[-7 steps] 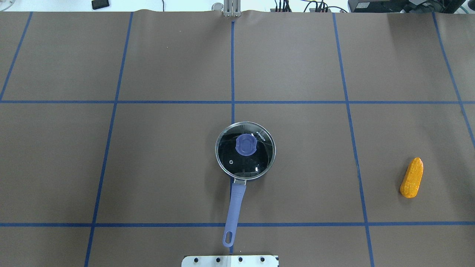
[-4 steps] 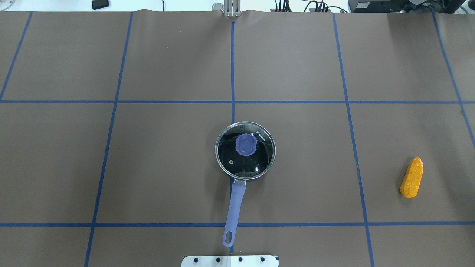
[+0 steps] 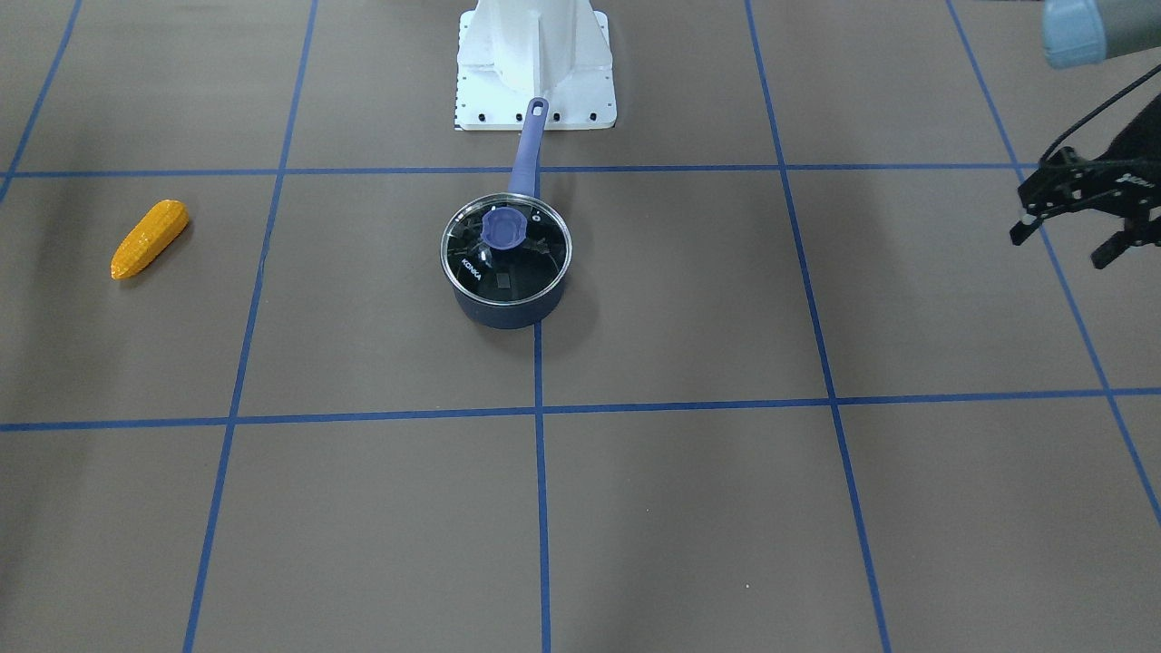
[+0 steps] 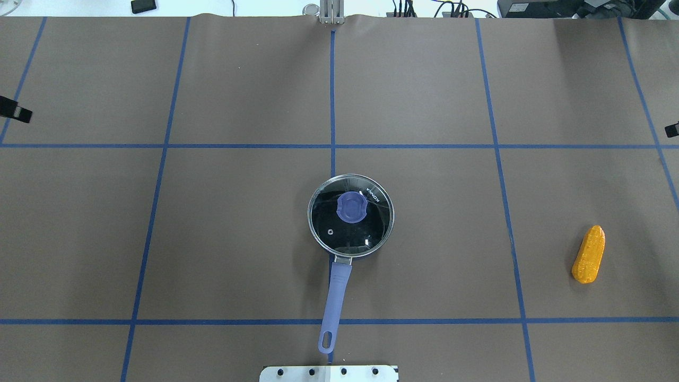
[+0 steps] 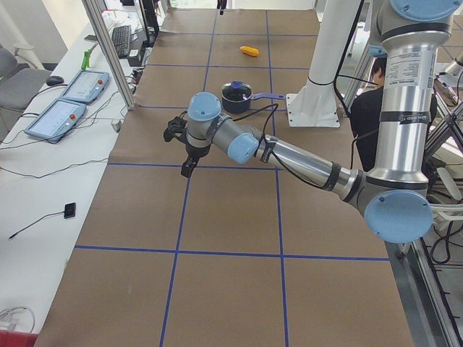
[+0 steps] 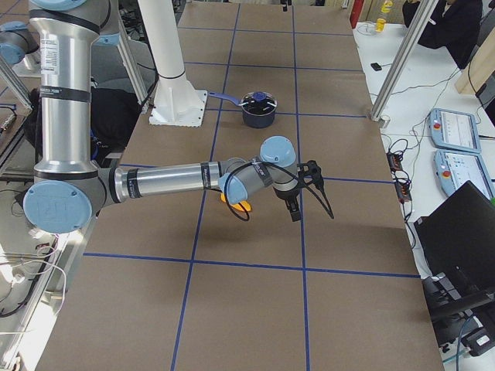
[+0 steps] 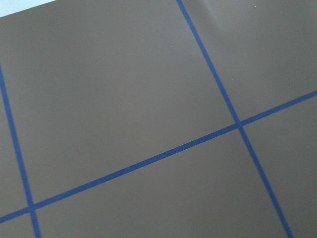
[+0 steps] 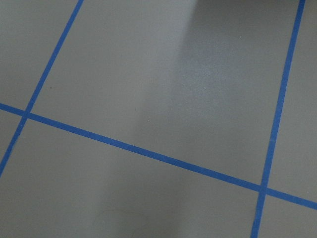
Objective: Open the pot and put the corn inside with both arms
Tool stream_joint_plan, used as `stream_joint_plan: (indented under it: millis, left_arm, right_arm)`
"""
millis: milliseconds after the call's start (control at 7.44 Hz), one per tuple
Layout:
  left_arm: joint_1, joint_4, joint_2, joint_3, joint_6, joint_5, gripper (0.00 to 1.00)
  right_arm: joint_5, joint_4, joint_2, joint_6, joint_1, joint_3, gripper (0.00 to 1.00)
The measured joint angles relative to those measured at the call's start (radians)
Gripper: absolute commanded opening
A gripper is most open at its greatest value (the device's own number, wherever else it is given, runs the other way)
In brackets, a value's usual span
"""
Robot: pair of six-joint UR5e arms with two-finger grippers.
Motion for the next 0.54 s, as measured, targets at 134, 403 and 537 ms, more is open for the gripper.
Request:
stream_joint_plan:
  millis: [134,403,537]
  left_arm:
    - [0.097,0.009,-0.06,-0.007,-0.153,0.053,0.99]
    - [0.288,0.125,-0.24,-0.01,-0.379,0.159,0.99]
    - [0.383,0.226,-0.349,-0.008,-0.45,0.227,0.99]
  right_arm:
    - [-0.003,0.003,-0.001,0.009,-0.004,0.001,1.0]
    - [-0.005,0.005,0.0,0.012,-0.005,0.0,1.0]
    - [-0.006,0.005,0.0,0.013,-0.006,0.0,1.0]
